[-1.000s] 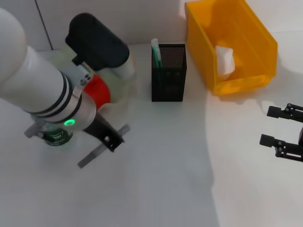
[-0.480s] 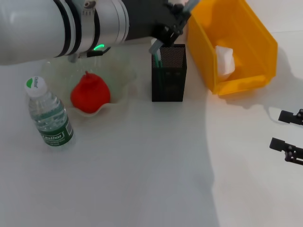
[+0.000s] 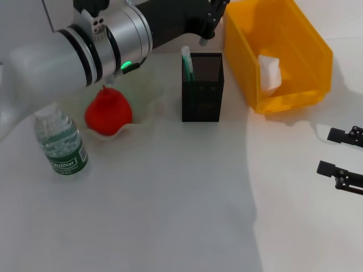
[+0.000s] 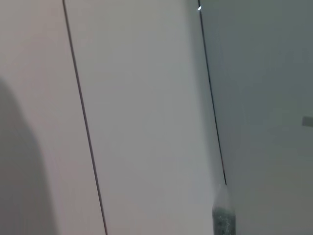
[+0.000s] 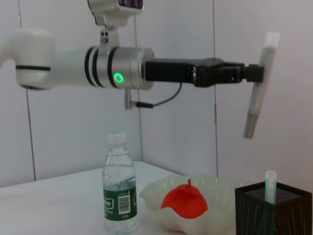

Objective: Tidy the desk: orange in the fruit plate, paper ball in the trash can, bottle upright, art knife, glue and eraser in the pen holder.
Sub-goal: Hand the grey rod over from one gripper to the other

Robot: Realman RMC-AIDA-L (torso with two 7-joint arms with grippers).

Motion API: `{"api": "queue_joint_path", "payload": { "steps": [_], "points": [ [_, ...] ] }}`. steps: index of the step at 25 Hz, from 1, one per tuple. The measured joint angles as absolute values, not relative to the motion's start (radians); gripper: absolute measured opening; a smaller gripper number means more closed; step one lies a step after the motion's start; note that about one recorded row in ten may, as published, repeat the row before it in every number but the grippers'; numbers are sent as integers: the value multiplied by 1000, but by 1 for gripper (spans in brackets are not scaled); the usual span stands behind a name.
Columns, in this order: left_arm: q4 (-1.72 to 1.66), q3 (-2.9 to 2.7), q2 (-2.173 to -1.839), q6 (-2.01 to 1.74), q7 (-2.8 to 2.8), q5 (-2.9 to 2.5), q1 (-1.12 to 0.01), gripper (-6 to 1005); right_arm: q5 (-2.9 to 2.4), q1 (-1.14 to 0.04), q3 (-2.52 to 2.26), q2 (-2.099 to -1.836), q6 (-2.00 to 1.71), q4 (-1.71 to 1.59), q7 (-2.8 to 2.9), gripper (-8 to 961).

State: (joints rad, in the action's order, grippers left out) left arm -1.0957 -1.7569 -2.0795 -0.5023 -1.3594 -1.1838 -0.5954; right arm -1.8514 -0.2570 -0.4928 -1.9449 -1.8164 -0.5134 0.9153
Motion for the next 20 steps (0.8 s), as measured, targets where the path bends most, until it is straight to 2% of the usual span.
{"api": "queue_joint_path", "payload": {
  "steps": [4,10,20],
  "points": [
    [-918,-1751,-2080,-635,-977,-815,-632,123,-1852,-266,-495,-1945,-1816,-515,923,710],
    [-754,-1748,-2080,-702,-811,-665,-682,123,-1853,-283,-504,-1949,-1814,-515,936,710],
    [-590,-1746,-2080,-748,-669,-548,-708,124,-1860,-346,-509,-1980,-1805,-515,940,710]
  ]
}}
